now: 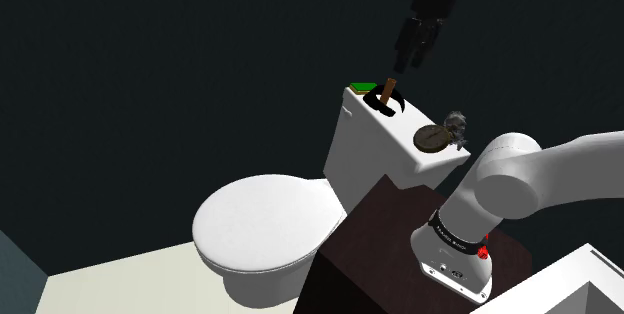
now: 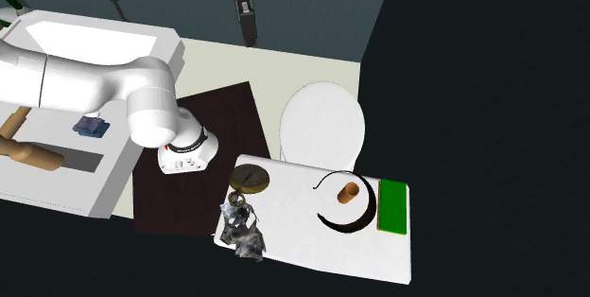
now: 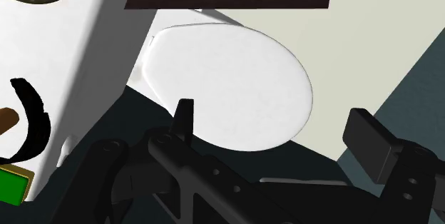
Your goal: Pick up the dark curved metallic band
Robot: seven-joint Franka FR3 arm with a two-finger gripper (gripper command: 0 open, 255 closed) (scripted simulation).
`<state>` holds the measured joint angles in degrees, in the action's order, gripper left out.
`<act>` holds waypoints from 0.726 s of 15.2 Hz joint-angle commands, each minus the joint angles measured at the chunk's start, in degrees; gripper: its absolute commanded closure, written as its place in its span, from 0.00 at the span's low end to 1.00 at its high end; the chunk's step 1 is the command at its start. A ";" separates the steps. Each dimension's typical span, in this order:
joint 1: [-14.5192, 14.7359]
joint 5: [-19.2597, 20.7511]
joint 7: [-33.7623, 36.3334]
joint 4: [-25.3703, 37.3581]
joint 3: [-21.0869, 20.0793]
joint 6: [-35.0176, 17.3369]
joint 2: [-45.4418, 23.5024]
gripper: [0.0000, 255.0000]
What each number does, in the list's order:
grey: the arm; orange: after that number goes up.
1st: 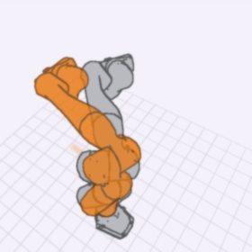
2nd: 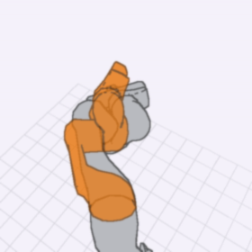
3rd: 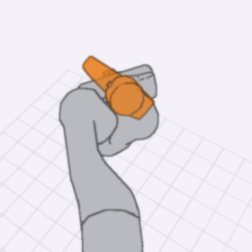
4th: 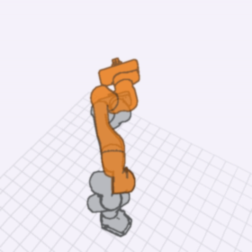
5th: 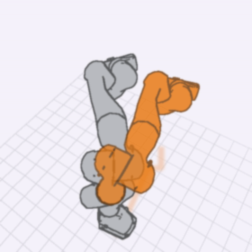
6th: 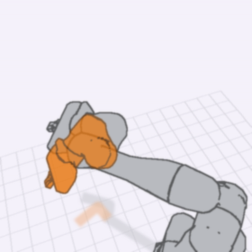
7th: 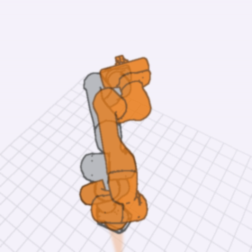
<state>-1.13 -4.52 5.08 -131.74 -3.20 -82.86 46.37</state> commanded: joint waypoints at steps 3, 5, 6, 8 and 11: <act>-0.28 1.72 -3.62 -2.75 2.49 -2.32 0.80 0.00; -0.62 3.48 -7.20 -5.18 5.05 -4.77 1.21 0.00; -0.83 4.36 -8.99 -6.28 6.35 -6.04 1.26 0.00; -1.24 6.12 -12.54 -8.23 9.03 -8.68 1.04 0.00; -1.88 8.66 -17.85 -10.50 13.16 -12.90 -0.14 0.00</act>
<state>-2.76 3.20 -10.78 -141.55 8.50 -94.33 46.58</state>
